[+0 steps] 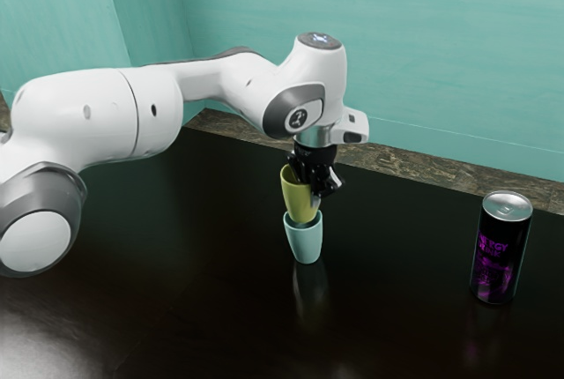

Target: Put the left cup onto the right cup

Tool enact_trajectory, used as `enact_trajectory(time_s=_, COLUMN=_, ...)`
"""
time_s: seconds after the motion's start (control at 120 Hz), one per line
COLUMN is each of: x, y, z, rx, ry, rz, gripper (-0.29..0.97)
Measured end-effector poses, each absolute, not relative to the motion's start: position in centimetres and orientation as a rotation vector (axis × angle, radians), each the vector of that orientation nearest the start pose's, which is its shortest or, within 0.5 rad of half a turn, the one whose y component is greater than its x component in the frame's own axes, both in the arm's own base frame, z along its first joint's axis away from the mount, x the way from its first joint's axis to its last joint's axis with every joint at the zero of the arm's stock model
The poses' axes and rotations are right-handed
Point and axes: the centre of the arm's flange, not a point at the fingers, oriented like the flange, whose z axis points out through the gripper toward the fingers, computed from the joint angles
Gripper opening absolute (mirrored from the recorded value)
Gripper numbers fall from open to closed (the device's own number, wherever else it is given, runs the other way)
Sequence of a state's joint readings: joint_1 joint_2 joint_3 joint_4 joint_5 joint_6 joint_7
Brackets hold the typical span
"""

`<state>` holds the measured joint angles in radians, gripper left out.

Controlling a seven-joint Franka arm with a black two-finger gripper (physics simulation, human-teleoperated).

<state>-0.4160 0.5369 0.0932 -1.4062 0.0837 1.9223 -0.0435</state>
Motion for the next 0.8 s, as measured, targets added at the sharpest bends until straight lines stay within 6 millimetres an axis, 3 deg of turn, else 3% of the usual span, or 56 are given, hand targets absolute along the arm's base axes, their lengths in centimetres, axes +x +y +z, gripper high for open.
enact_trajectory(time_s=0.683, x=66.7, y=-23.1, z=37.9, rx=-3.013, ry=0.46, rz=0.011, gripper=-0.1)
enact_trajectory(time_s=0.8, x=66.7, y=-23.0, z=37.4, rx=-3.017, ry=0.458, rz=0.02, gripper=0.14)
